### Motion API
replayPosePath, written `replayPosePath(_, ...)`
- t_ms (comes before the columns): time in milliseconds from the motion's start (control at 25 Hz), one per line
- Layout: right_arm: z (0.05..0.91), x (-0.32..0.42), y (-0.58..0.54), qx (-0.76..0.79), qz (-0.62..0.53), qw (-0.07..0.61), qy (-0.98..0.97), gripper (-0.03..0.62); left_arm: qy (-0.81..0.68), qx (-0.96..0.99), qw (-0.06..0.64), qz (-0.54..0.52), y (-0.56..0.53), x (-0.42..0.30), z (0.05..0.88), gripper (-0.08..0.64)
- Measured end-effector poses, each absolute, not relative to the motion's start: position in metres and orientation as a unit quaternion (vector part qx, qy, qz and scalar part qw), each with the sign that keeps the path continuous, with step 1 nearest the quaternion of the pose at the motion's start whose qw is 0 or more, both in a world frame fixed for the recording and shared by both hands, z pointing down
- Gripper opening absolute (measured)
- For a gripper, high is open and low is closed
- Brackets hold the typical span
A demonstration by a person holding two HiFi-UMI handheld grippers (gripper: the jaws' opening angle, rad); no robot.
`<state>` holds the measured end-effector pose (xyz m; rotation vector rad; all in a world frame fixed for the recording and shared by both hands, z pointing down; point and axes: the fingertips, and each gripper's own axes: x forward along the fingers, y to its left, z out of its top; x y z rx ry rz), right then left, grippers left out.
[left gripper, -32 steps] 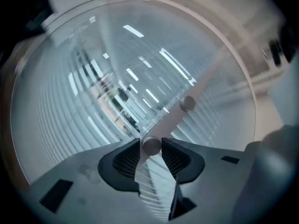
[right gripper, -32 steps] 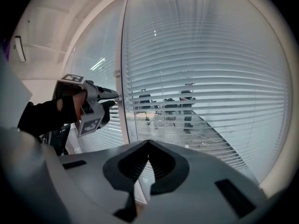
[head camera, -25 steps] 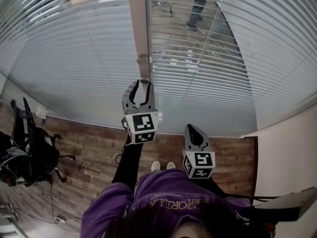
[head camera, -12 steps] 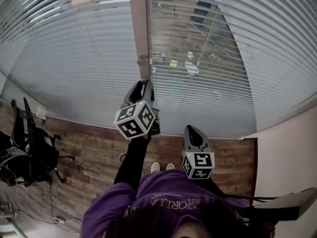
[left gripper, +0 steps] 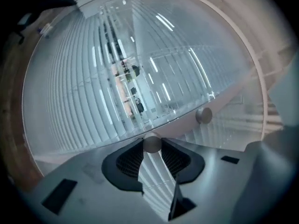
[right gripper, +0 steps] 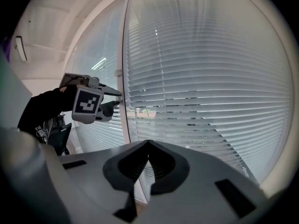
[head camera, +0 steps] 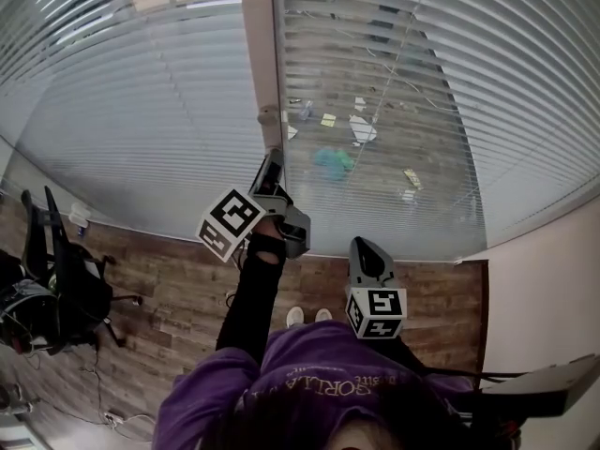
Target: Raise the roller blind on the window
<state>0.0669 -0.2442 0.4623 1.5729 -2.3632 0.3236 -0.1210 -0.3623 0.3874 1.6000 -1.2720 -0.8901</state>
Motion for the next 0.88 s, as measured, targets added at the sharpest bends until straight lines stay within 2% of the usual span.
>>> replayPosePath(160,0.462,0.065,-0.244,0.543,0.110,0.143,-0.820,-0.003,-0.477,0.623,0.475,-0.398,-0.362,-0.121,0.389,0.124)
replayPosePath(320,0.461,0.064,-0.244,0.542,0.109,0.143,-0.821,-0.005,-0.492,0.650,0.438,-0.379,-0.362,-0.121,0.386,0.124)
replayPosePath(400,0.461,0.064,-0.244,0.543,0.110,0.143,-0.820,-0.005,-0.525,0.683,0.380,-0.337,-0.360,-0.122,0.383,0.124)
replayPosePath(680,0.461,0.061,-0.243,0.540,0.110,0.144,-0.822,-0.003,-0.644,0.761,0.065,-0.043,-0.355,-0.118,0.371,0.126)
replayPosePath(760,0.462,0.059,-0.242,0.538,0.110,0.143,-0.823,-0.003,-0.646,0.762,0.012,0.028,-0.356,-0.112,0.372,0.126)
replayPosePath(880,0.462,0.058,-0.243,0.538,0.110,0.144,-0.823,-0.003,-0.644,0.759,-0.032,0.088,-0.359,-0.106,0.377,0.126)
